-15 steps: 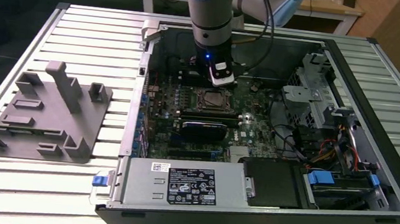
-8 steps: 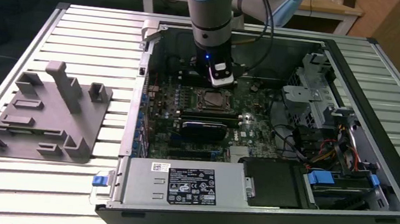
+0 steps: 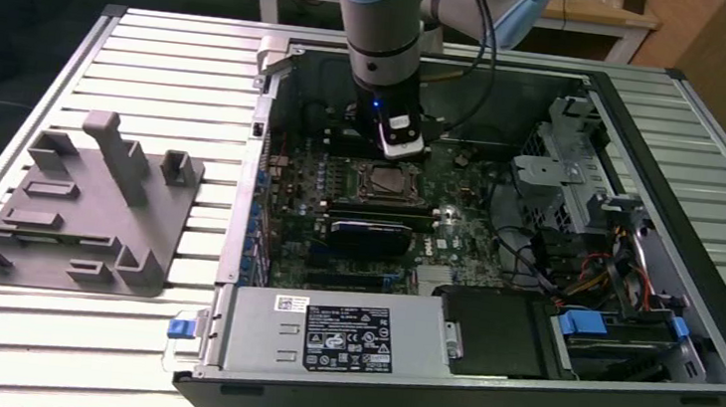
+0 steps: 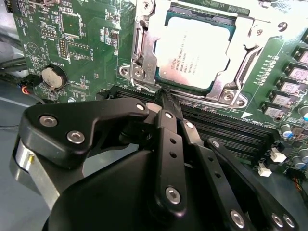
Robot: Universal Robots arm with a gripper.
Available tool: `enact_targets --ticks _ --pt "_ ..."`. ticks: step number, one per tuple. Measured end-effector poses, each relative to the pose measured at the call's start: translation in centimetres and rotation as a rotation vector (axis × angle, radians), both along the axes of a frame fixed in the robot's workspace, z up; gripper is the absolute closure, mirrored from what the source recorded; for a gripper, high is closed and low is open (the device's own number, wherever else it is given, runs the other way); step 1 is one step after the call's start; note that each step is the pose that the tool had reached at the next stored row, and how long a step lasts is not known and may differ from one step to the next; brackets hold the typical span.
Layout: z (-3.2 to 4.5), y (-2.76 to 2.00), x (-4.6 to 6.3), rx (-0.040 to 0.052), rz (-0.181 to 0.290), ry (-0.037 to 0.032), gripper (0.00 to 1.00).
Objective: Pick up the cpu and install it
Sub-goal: 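Install the first cpu locking lever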
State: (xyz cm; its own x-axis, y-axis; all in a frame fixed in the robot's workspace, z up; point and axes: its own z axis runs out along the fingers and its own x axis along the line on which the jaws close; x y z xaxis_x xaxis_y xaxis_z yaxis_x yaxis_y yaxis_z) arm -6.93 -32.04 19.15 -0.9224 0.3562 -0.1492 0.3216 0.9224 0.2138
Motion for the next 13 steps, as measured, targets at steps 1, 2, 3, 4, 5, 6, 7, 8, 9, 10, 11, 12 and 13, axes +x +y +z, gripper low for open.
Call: enact_targets --ticks 1,2,3,4,5,6,7,8,9,10,11,12,13 --pt "0.00 -0.01 0.00 0.0011 0.000 0.0001 0.89" --pt "0.00 -0.03 0.00 0.0034 0.000 0.0000 0.89" --pt "0.00 -0.04 0.00 0.0058 0.000 0.0000 0.89" --pt "0.00 -0.07 0.00 0.0066 0.000 0.0000 0.89" --pt "0.00 -0.10 0.00 0.0069 0.000 0.0000 0.89" --pt "0.00 -0.14 0.01 0.0070 0.000 0.0000 0.89" --pt "0.00 -0.19 0.01 0.0072 0.000 0.0001 0.89" --pt "0.00 -0.24 0.01 0.0077 0.000 0.0002 0.89" --pt "0.00 -0.30 0.02 0.0088 0.000 0.0001 0.89" --pt "0.00 -0.37 0.02 0.0100 0.000 0.0001 0.89" --pt "0.00 -0.45 0.03 0.0113 0.000 0.0001 0.89" --pt "0.00 -0.52 0.04 0.0132 0.000 0.0001 0.89" --pt "0.00 -0.59 0.04 0.0161 0.000 0.0001 0.89"
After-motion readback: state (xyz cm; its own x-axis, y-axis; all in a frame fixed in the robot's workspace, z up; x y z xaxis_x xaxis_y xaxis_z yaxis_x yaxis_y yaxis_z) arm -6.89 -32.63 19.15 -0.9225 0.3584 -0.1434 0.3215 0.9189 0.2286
